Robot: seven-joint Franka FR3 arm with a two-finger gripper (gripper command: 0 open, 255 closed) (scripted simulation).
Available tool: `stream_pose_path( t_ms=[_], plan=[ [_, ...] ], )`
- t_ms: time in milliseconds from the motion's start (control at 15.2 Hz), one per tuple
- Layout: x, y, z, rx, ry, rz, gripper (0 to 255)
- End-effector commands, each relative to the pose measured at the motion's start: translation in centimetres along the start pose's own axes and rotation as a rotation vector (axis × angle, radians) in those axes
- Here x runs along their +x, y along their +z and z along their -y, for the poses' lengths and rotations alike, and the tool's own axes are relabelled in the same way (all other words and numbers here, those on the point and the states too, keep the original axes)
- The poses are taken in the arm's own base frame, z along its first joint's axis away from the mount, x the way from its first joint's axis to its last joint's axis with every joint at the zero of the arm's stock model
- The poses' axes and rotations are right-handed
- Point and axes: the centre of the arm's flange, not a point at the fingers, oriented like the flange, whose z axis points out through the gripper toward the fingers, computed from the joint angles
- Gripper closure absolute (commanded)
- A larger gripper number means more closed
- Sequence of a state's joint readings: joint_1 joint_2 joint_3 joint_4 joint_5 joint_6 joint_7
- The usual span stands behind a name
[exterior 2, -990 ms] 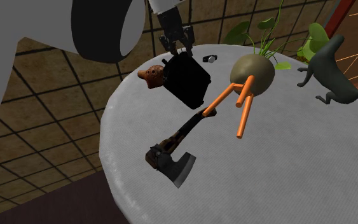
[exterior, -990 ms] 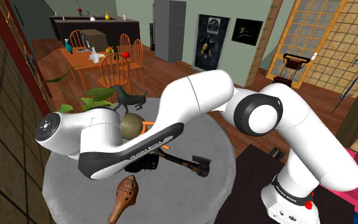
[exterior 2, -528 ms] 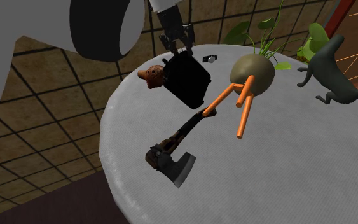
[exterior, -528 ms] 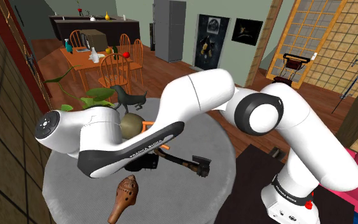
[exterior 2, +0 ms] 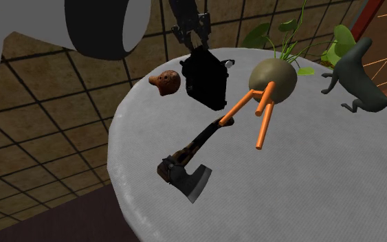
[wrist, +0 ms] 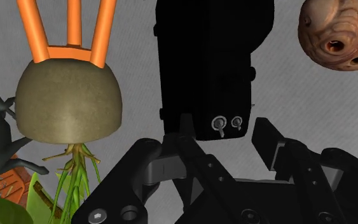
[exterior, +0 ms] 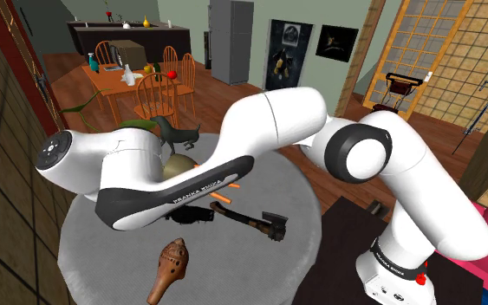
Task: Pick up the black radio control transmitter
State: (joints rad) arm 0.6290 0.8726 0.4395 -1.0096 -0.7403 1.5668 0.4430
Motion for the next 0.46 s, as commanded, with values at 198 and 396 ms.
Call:
stream_pose_path(
  t_ms=[198, 396],
  plan=[
    [-0.2, -2.5, -1.2, 0.000, 0.001, -0.001, 255],
    [-0.2, -3.1, -1.5, 0.000, 0.001, -0.001, 255]
  ],
)
